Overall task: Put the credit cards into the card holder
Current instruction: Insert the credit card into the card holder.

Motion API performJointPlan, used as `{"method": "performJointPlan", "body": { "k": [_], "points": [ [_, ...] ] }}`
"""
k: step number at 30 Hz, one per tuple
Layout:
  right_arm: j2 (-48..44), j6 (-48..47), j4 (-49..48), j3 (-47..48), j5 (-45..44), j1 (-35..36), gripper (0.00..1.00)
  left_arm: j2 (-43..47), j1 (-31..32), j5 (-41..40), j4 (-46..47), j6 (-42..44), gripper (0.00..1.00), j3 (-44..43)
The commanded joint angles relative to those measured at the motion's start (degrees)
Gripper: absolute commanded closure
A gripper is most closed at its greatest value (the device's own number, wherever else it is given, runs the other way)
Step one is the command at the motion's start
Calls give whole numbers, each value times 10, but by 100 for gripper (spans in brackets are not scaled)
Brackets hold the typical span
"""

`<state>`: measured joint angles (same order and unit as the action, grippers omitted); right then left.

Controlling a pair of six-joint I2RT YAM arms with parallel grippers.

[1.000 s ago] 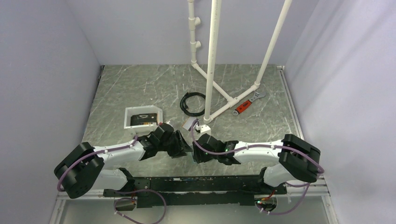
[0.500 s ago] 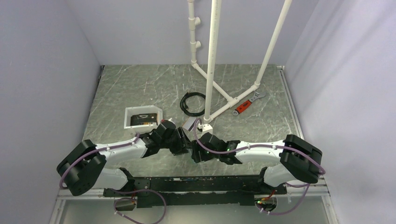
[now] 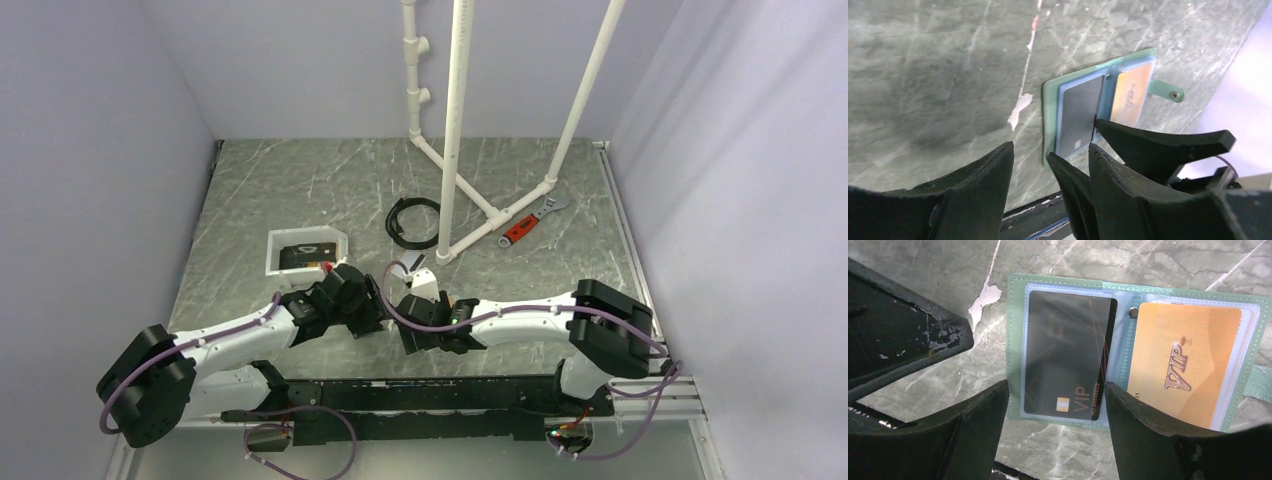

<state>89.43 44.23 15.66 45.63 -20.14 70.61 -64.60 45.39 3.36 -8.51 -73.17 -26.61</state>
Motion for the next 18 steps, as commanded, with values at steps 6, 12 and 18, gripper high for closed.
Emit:
{"method": "performJointPlan", "body": {
  "k": [6,12,18],
  "points": [
    [51,25,72,46,-45,19,34,-16,-3,1,-1,-2,38,-17],
    [28,18,33,19,-30,18,46,-15,-6,27,33,11,40,-16],
    [-5,10,-14,-14,-13,13,54,-21,-7,55,61,19,42,-19]
  ]
}}
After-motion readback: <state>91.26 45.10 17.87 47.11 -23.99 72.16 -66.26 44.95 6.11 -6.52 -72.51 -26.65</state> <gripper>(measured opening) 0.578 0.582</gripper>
